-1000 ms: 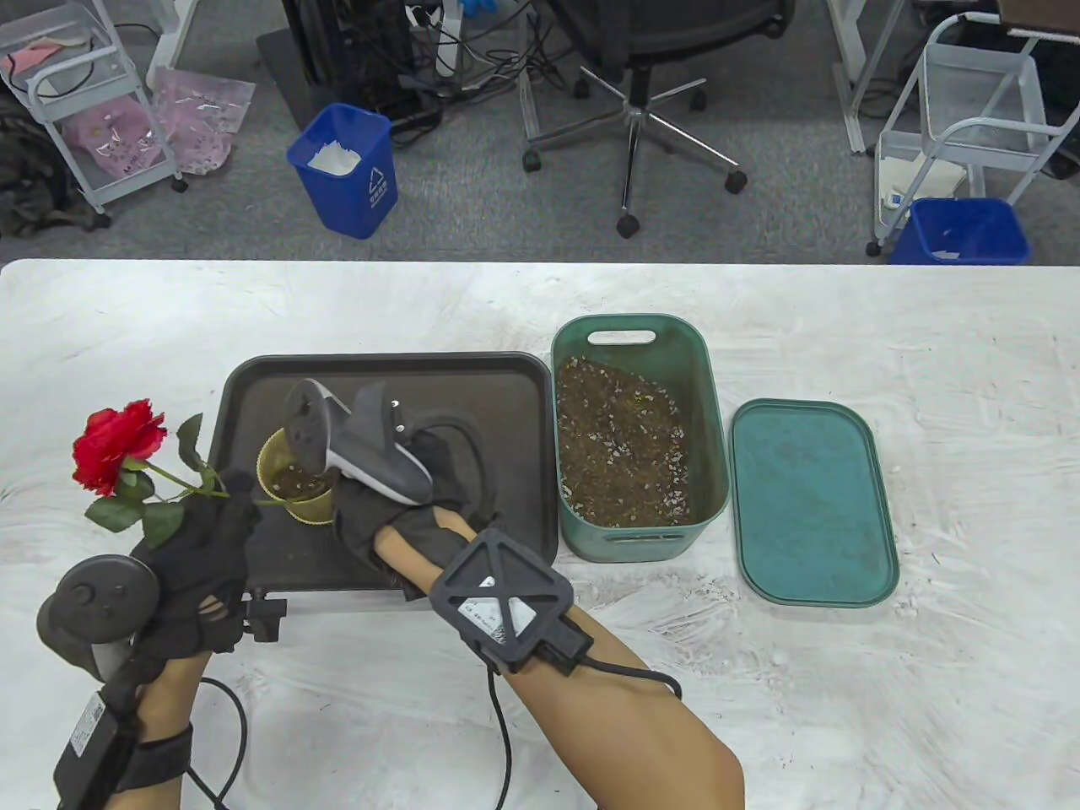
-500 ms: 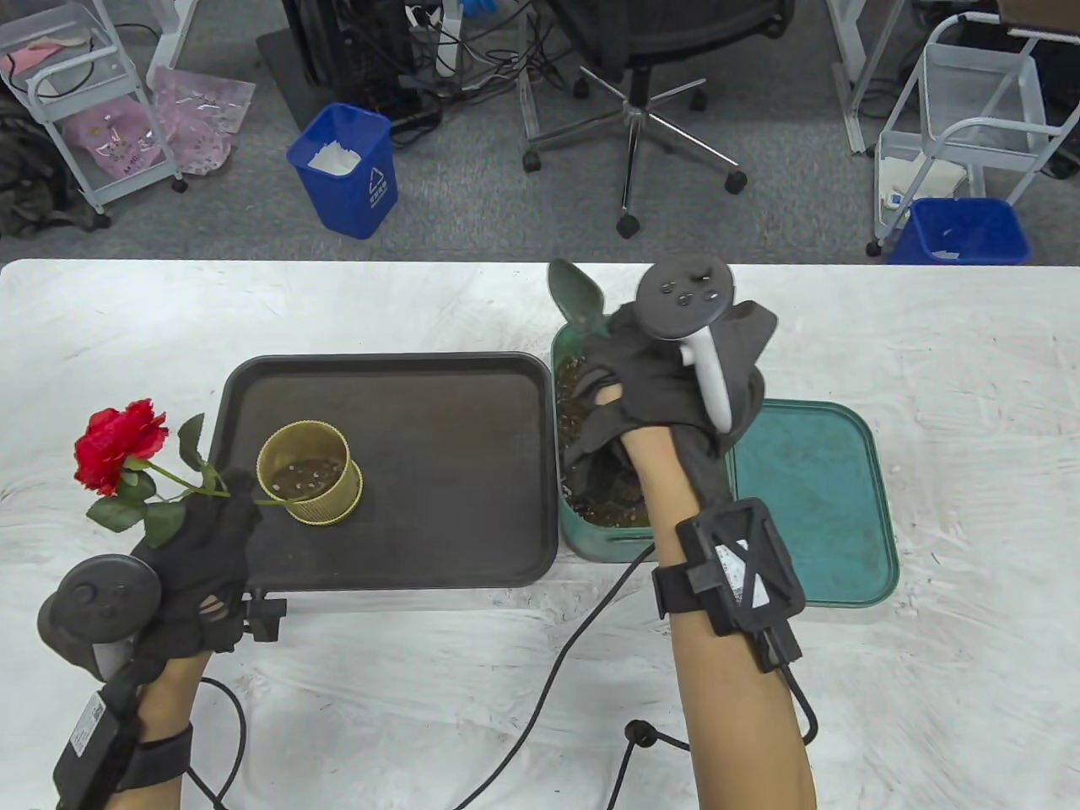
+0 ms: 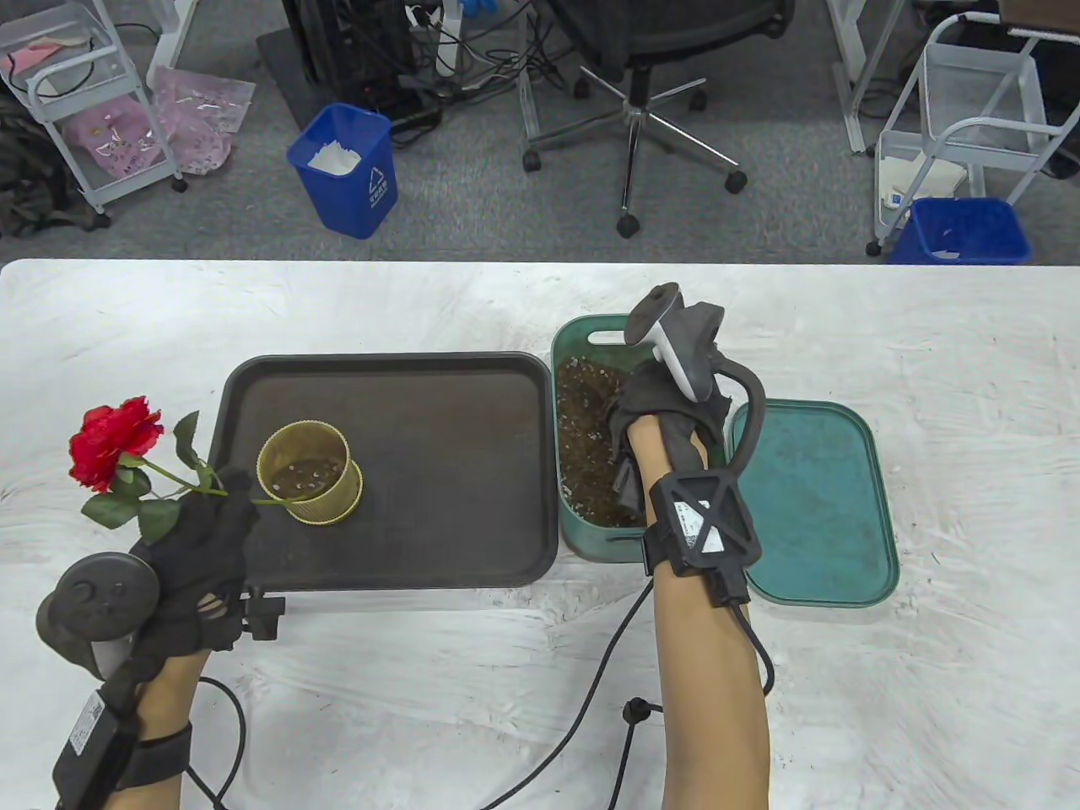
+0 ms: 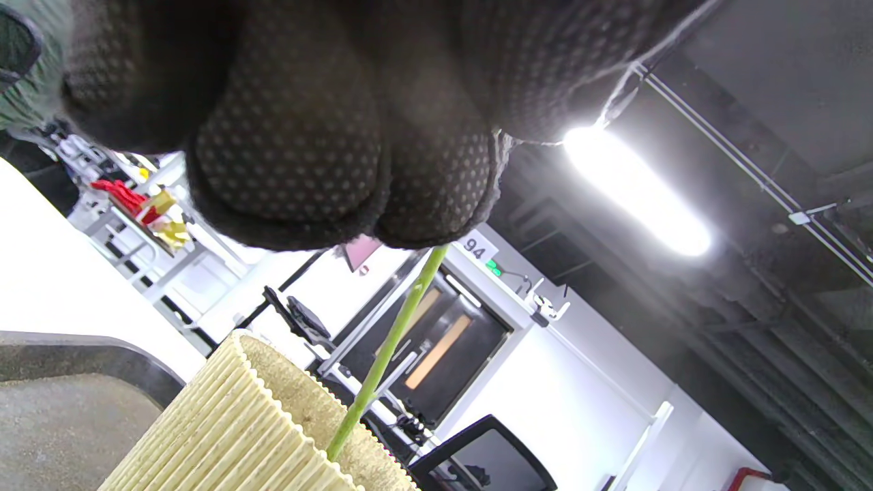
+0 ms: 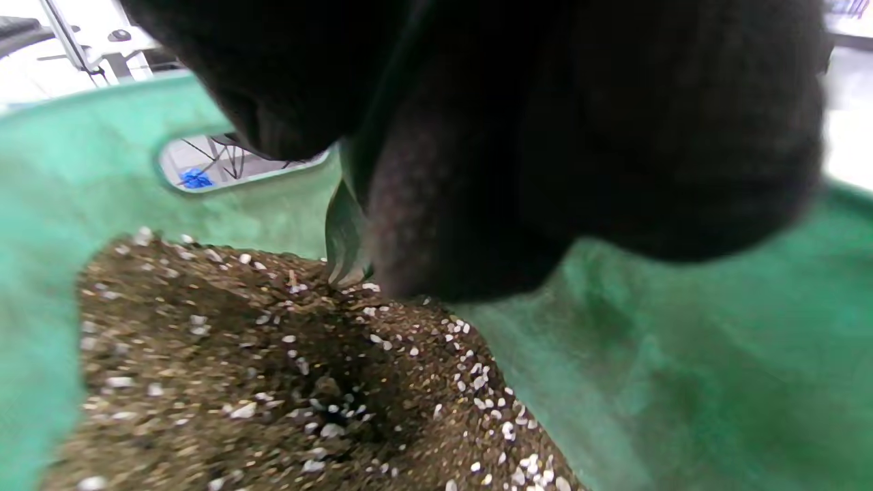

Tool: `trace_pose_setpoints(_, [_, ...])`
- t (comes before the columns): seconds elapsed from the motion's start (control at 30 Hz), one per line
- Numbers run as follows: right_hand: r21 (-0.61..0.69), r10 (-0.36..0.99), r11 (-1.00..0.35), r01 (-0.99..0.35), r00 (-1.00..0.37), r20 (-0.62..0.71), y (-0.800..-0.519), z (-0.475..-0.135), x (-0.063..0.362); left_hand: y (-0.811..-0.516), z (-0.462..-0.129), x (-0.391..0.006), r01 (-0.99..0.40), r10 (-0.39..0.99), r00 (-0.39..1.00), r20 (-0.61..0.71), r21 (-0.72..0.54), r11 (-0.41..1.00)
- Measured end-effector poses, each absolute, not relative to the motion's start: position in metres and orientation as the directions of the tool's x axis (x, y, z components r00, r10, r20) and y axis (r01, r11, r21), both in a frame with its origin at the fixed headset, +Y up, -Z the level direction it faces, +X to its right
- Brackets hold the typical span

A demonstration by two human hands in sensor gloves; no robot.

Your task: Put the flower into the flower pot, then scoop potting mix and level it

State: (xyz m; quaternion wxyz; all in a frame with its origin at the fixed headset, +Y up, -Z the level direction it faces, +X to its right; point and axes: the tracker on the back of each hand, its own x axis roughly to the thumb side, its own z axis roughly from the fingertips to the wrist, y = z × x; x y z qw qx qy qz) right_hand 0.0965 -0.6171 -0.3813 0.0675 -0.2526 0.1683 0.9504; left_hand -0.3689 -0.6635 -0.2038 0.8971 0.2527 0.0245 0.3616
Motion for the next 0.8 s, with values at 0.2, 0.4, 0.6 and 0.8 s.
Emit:
trace_pose_setpoints(0.2, [0.318,0.078,-0.911,-0.262,-0.868,-0.491,-0.632,-0.387,0.094,-0.664,-0.204,-0.369,-0.636,0.662,0.737,0.137,0.470,0.612])
trace_pose_setpoints(0.4, [0.357,0.176,-0.851,-0.386,-0.849,-0.498,-0.638,-0.388,0.101,-0.664,-0.204,-0.370,-0.633,0.661,0.739,0.130,0.471,0.614])
trace_pose_setpoints(0.6, [0.392,0.322,-0.735,-0.553,-0.794,-0.515,-0.644,-0.385,0.108,-0.664,-0.204,-0.369,-0.634,0.661,0.738,0.132,0.469,0.614])
trace_pose_setpoints(0.8, [0.407,0.457,-0.593,-0.695,-0.707,-0.540,-0.651,-0.380,0.115,-0.664,-0.204,-0.369,-0.637,0.664,0.736,0.133,0.467,0.613])
